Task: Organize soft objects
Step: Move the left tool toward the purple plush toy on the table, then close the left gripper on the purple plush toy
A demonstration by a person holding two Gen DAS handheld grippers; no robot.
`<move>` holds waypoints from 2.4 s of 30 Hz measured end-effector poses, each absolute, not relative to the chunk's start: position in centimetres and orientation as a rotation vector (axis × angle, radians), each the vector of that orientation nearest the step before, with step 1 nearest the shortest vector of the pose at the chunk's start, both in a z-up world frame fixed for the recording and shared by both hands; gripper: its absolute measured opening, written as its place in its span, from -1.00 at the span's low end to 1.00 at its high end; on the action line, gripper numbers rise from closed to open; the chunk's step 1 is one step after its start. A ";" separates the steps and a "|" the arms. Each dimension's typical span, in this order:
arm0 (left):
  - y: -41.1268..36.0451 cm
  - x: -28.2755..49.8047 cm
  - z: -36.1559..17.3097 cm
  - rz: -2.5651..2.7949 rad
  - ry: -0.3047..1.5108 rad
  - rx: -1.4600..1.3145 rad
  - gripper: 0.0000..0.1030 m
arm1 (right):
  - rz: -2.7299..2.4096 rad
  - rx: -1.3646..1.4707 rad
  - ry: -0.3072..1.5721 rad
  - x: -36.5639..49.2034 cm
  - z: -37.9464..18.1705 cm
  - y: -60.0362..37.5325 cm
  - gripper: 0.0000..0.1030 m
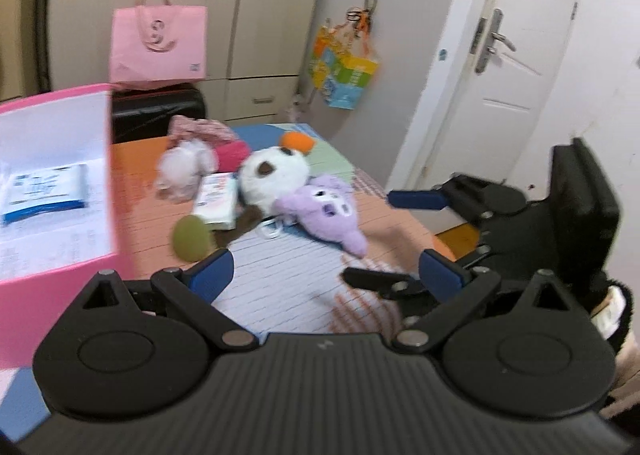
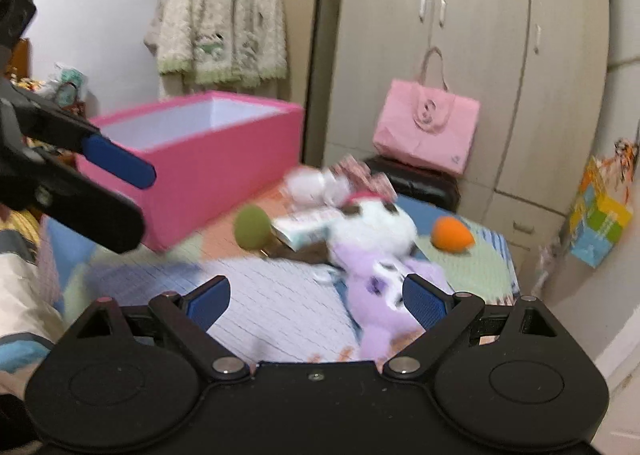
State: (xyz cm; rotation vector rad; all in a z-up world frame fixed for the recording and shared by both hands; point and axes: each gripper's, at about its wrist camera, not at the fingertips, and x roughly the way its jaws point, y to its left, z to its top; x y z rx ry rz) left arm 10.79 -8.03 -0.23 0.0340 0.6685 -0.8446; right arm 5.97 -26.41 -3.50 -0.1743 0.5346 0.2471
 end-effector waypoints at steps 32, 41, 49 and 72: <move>-19.4 19.8 -6.6 -0.925 0.707 0.039 0.66 | 0.140 -0.045 0.642 11.5 -8.4 -33.5 0.76; -20.2 20.2 -8.0 -0.878 0.766 -0.020 0.66 | 0.204 -0.060 0.606 12.4 -9.1 -31.2 0.63; -20.9 19.4 -8.3 -0.865 0.764 0.034 0.66 | 0.132 -0.095 0.572 11.6 -9.2 -31.5 0.64; -21.4 19.3 -8.9 -0.792 0.771 0.009 0.23 | 0.134 -0.064 0.556 12.0 -9.3 -31.5 0.36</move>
